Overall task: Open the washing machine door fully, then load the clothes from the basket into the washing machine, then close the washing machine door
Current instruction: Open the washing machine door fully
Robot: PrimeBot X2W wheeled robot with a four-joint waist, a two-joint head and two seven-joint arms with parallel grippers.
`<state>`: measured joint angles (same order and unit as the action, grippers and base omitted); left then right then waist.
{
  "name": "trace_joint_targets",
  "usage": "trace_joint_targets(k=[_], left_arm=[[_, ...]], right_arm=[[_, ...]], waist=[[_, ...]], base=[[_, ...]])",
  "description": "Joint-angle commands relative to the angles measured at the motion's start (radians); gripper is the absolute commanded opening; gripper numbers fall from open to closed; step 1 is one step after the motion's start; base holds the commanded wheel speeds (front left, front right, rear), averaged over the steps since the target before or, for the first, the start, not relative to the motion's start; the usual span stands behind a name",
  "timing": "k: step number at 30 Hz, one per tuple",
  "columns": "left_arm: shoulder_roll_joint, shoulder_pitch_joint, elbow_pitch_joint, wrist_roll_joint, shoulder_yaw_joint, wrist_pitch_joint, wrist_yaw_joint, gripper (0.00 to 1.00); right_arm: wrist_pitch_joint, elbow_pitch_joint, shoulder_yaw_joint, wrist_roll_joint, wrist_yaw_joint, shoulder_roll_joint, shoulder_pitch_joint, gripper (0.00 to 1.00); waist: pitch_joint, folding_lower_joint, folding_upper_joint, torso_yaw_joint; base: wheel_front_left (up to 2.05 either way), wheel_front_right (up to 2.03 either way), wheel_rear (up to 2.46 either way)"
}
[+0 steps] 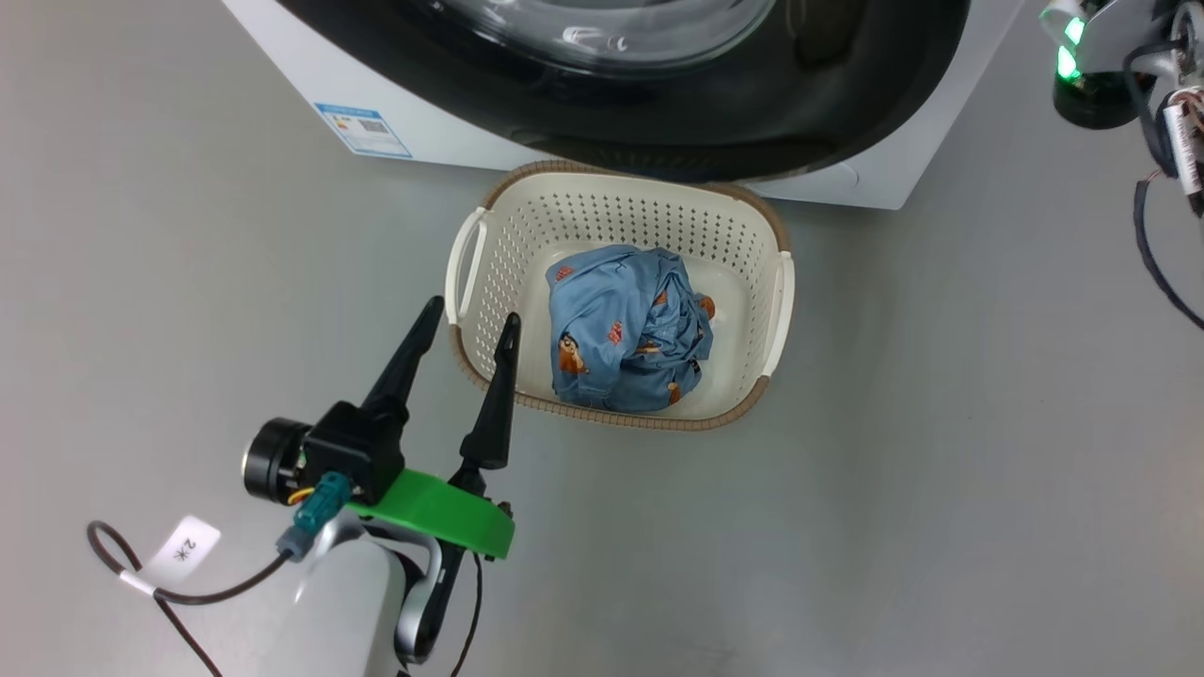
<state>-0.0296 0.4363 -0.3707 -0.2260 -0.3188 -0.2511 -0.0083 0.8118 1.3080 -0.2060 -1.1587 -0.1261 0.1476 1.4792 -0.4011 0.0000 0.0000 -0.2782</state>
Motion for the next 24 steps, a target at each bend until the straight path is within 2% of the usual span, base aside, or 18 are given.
trace_joint_targets(k=[1, 19, 24], left_arm=[[-0.021, 0.006, 0.012, 0.011, 0.036, -0.011, -0.002, 1.0], [-0.021, -0.034, -0.021, 0.03, 0.054, -0.011, -0.01, 1.0], [-0.021, -0.053, -0.033, 0.028, 0.053, -0.011, -0.012, 1.0]], right_arm=[[0.026, -0.032, 0.014, 0.014, -0.005, -0.053, -0.019, 0.0], [0.198, -0.242, 0.103, -0.053, -0.005, -0.096, -0.211, 0.0], [0.227, -0.348, 0.187, -0.156, -0.005, -0.097, -0.297, 0.0]], waist=[[0.008, 0.0, 0.0, 0.006], [0.09, 0.0, 0.0, 0.034], [0.122, 0.0, 0.0, 0.034]], base=[[0.0, 0.0, 0.0], [0.0, 0.0, 0.0], [0.0, 0.0, 0.0]])
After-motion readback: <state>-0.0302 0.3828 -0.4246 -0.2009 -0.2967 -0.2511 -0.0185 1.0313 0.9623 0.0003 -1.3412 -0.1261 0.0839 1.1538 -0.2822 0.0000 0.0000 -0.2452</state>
